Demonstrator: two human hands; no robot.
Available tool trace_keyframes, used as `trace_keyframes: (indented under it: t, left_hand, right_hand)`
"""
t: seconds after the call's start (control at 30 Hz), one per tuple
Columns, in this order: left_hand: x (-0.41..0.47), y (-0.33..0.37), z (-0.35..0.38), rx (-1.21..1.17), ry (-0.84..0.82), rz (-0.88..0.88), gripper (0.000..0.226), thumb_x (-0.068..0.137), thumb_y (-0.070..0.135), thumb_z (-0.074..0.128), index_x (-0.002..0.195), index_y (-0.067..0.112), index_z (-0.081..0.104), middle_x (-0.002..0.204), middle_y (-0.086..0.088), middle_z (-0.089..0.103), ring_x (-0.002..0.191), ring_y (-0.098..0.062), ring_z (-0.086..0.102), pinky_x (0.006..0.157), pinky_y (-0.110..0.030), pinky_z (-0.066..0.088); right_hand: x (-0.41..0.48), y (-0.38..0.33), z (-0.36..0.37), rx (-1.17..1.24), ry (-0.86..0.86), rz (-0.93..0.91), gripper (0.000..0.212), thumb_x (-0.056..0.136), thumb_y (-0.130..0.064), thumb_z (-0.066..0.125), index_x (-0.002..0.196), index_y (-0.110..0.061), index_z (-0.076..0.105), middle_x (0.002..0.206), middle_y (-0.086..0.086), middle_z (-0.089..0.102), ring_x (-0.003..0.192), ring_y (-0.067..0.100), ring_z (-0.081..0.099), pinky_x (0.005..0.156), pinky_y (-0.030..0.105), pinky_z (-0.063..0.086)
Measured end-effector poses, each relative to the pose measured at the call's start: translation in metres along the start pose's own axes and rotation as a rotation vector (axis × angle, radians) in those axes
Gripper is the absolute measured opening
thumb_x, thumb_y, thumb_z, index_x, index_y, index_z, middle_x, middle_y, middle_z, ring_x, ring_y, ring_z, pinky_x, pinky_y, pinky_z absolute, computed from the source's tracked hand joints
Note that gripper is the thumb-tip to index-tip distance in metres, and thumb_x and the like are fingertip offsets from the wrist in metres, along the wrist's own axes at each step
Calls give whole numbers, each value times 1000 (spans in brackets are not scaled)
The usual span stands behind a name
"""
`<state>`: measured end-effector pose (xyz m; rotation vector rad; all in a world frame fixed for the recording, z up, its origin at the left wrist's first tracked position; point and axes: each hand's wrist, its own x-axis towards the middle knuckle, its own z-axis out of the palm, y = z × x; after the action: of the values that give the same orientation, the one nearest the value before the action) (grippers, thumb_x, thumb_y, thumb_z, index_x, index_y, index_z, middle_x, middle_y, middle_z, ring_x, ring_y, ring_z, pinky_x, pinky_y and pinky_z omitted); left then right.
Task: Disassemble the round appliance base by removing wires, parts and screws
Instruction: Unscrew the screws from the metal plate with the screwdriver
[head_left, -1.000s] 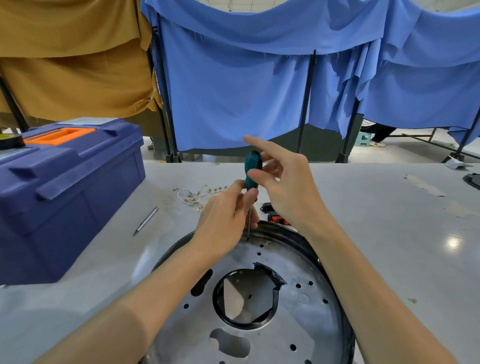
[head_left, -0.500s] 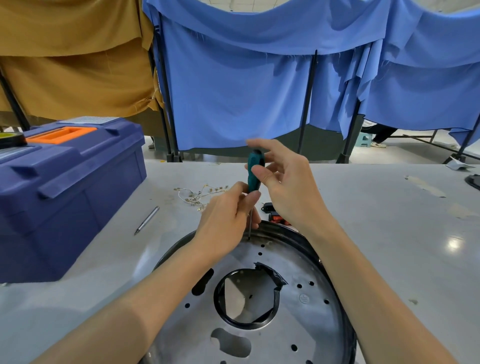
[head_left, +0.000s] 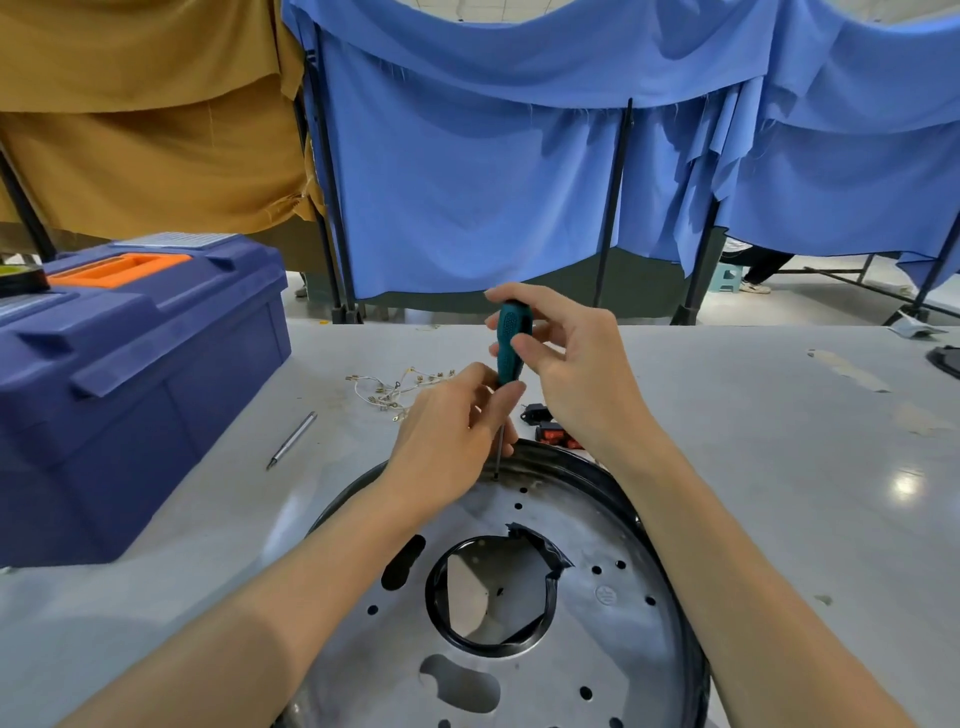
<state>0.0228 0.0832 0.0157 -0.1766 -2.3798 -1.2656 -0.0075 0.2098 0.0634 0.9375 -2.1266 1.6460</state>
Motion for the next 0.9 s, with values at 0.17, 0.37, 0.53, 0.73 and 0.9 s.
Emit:
trace_keyframes:
  t: [0.17, 0.37, 0.53, 0.73, 0.9]
  left_hand:
    - [-2, 0, -2, -45, 41, -42, 28, 90, 44, 61, 87, 17, 53, 67, 0, 72, 63, -17, 70, 74, -50, 57]
    - [-1, 3, 1, -111, -21, -7, 15, 100, 27, 49, 101, 15, 56, 74, -2, 74, 74, -17, 71, 80, -51, 56]
    - [-3, 5, -1, -110, 26, -23, 21, 90, 31, 63, 98, 15, 52, 69, -4, 72, 66, -17, 71, 75, -47, 58]
    - [-3, 4, 0, -104, -13, 3, 25, 97, 38, 49, 100, 14, 56, 68, -4, 71, 67, -21, 70, 75, -51, 57]
    - [0, 1, 1, -99, -2, -7, 20, 98, 33, 52, 101, 14, 56, 70, -3, 72, 67, -20, 71, 76, -49, 58]
  right_hand:
    - [0, -1, 4, 0, -8, -9, 29, 85, -15, 71, 110, -29, 67, 103, 0, 58, 89, 7, 57, 83, 26, 54]
    - [1, 1, -1, -42, -5, 2, 47, 90, 7, 55, 125, -23, 63, 104, 3, 68, 88, 16, 64, 84, 22, 53]
    - [-1, -1, 4, 2, -35, -7, 24, 88, -13, 67, 110, -23, 66, 99, -4, 64, 93, 10, 61, 80, 21, 55]
    - [0, 1, 1, -32, 7, -12, 42, 87, -8, 67, 124, -27, 63, 95, -5, 67, 79, 10, 58, 80, 23, 53]
    - [0, 1, 1, -6, -33, -12, 33, 93, 0, 55, 117, -21, 62, 101, 3, 66, 91, 15, 66, 84, 24, 55]
